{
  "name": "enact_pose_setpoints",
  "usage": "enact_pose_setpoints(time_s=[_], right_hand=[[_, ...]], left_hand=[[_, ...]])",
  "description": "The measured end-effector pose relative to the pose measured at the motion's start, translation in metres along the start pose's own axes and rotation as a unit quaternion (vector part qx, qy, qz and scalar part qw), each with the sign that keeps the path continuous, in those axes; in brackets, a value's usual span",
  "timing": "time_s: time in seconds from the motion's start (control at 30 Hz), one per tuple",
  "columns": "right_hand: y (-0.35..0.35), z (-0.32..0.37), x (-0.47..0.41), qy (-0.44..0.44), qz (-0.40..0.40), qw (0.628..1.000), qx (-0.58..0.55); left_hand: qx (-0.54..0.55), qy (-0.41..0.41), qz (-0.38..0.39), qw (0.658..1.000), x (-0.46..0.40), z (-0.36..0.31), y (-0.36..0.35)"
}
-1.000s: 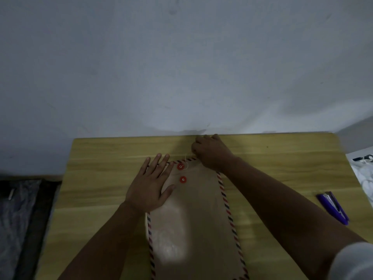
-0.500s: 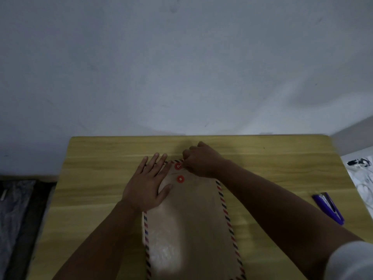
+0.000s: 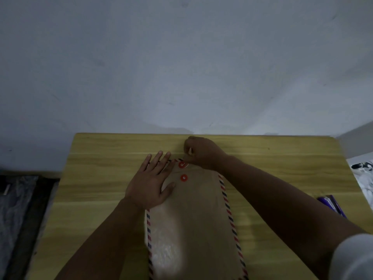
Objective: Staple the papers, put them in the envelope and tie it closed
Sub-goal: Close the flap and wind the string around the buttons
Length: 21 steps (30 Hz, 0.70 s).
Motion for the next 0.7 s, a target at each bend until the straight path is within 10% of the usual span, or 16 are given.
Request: enact_pose_setpoints(time_s=[0.1,0.33,0.7], right_hand=[[0.004,-0.014,0.004,-0.031,-0.025,0.995,-0.089],[-0.018,-0.004,0.002,0.108,0.127,0.960,0.225],[-0.027,0.016,-0.009,0.177,0.131,0.927,0.305]], left_hand=[[0.000,0.001,-0.001,1.000,0.000,0.000,0.000],[0.006,0.001,-0.008,1.000,0.001,-0.001,0.002],[0.011,0.001,-0.006,1.000,0.001,0.000,0.002]])
Point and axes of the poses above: each hand's wrist, its own x-axis away from the middle knuckle, its own y-axis out of the back of the hand, z = x × y, the point moved 10 cm from there along -x, towards the middle knuckle, and after that the axes turned 9 degrees about y, right-handed, at the moved point
